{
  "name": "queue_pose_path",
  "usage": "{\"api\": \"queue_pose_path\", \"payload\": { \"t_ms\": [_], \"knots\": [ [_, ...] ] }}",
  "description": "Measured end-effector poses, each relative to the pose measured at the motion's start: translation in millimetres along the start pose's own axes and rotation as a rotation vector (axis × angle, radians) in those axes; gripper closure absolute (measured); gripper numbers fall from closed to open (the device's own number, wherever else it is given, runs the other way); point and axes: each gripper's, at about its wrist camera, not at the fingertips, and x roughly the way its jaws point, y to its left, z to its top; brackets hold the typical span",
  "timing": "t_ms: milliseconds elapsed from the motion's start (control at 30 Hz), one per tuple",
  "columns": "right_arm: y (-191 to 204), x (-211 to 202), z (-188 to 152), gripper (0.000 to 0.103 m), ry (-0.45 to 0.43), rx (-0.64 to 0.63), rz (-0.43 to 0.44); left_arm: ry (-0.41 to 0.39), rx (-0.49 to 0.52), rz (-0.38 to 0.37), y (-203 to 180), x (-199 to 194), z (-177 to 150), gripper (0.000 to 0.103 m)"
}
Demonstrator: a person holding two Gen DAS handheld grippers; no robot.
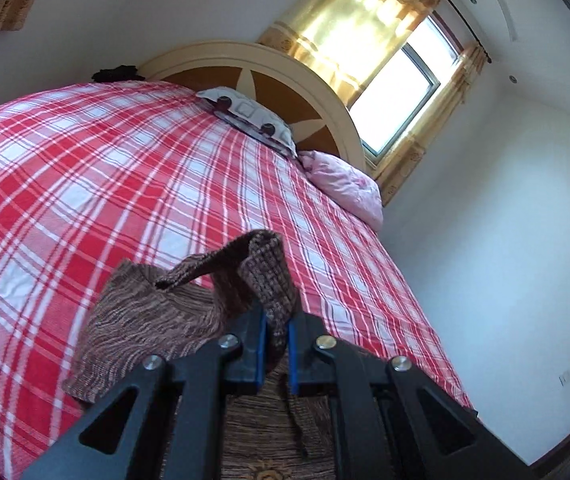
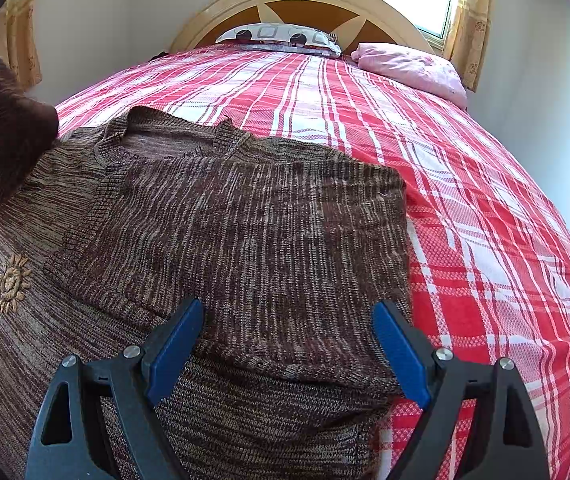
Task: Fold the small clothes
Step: 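Fold the held sleeve across the sweater body with the left gripper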
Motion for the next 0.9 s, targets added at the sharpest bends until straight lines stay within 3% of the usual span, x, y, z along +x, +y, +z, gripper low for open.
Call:
{"api": "queue_pose_path", "payload": {
  "t_ms": [233,467,533,600,700,767,900],
  "knots": [
    [-3.0,0.8,-0.1,0.016,0.0,0.013,0.016,0.11,0.093,-0.031,-37.9,32.0,-43.9,0.095],
    [-3.3,1.2,-0.1,0.016,-0.001,0.019,0.021,0.264,0.24,0.003,-62.2,64.9,-93.2,0.091],
    [-3.5,1.3,0.1,0.016,0.0,0.021,0.023,0.262,0.311,0.032,-66.7,58.3,-98.3,0.082],
    [-4.5,1.3,0.1,0.016,0.001,0.024,0.027,0.245,0.36,0.058,-66.4,46.0,-95.8,0.049],
    [-4.6,1.6,0.4,0.016,0.001,0.025,0.028,0.176,0.403,0.097,-55.6,21.3,-83.6,0.018],
    [-5.1,1.5,0.2,0.016,0.002,0.026,0.029,0.143,0.443,0.124,-45.5,5.0,-76.8,0.015],
    [-7.0,3.1,0.3,0.016,0.009,0.036,0.042,0.133,0.555,0.384,-19.5,8.3,-70.2,0.014]
  ]
}}
